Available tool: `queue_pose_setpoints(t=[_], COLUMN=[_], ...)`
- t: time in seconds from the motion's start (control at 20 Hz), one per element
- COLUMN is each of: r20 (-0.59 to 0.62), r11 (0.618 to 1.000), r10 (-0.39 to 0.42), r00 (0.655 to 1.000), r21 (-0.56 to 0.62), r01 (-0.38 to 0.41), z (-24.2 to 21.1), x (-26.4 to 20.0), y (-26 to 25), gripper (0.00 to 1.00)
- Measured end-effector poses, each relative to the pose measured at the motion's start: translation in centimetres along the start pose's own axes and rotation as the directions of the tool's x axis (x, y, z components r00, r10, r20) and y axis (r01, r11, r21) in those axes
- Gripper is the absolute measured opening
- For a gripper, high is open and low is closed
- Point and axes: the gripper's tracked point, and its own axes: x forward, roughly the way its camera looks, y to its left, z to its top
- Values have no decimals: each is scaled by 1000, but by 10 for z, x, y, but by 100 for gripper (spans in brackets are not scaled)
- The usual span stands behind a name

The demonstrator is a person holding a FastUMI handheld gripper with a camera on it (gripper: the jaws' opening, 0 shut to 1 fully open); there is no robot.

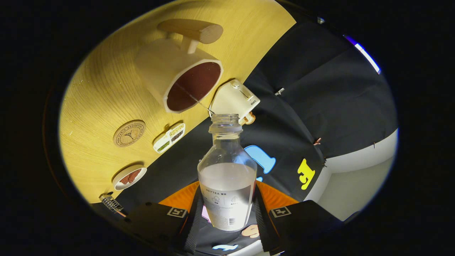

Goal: Take the bottle from table, then pour the juice into the cup, finally place the bottle on the coaster

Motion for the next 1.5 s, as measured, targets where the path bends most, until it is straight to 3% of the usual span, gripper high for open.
queue_pose_setpoints(t=[0.2, 0.35, 0.5, 0.6, 0.75, 0.95, 1.05, 1.2, 1.3, 1.4, 1.5], r20=[-40, -71, -89, -96, -99, -54, -38, -6, -1, 25, 53], r11=[993, 963, 896, 820, 675, 466, 321, 51, -82, -182, -249], r10=[41, 107, 180, 237, 302, 311, 307, 260, 221, 206, 205], r00=[998, 992, 980, 967, 948, 949, 951, 966, 975, 978, 977], r21=[113, 254, 427, 554, 724, 879, 945, 999, 996, 983, 969], r01=[-36, -86, -125, -146, -139, -103, -66, -8, 20, 13, -1], z=[-5, -3, 5, 12, 20, 28, 26, 21, 12, 7, 9], x=[-2, -7, -14, -19, -23, -26, -30, -31, -27, -24, -25], y=[10, 26, 40, 49, 57, 53, 48, 33, 22, 18, 20], gripper=[70, 70, 70, 70, 70, 71, 71, 71, 71, 71, 70])
